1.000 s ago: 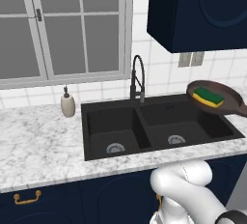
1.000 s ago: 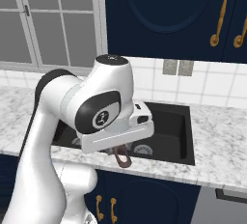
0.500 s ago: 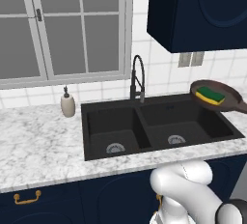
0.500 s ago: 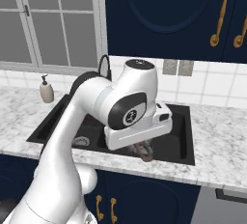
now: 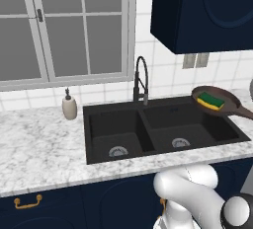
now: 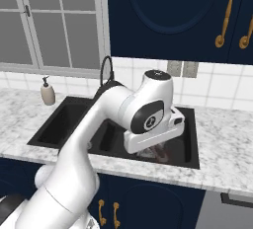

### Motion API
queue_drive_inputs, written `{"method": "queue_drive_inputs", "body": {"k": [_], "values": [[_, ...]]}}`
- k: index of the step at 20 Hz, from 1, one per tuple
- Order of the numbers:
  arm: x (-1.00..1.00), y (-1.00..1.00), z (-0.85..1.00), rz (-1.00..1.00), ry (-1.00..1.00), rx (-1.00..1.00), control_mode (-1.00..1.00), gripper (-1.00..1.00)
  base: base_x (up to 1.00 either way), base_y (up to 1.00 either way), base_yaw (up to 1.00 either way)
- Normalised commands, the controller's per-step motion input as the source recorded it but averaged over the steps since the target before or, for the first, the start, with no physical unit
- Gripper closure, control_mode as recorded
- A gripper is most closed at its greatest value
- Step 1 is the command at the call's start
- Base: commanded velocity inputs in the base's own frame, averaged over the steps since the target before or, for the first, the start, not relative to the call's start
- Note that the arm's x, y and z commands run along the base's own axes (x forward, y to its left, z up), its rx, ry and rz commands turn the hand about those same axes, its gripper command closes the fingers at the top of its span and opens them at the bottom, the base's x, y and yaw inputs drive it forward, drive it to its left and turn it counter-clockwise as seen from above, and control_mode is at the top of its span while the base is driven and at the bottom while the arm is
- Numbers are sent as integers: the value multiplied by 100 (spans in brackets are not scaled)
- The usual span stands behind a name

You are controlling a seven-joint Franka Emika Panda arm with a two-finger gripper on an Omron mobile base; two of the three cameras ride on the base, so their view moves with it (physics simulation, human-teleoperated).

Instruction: Pick the pan and sponge and place them into the sink. Then turn on the water.

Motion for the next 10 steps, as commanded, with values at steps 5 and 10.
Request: {"method": "queue_drive_inputs", "body": {"k": [5, 10], "values": [[53, -40, -21, 7, 0, 0, -100, 100, 0, 0, 0], [49, -19, -23, 4, 0, 0, -100, 100, 0, 0, 0]]}}
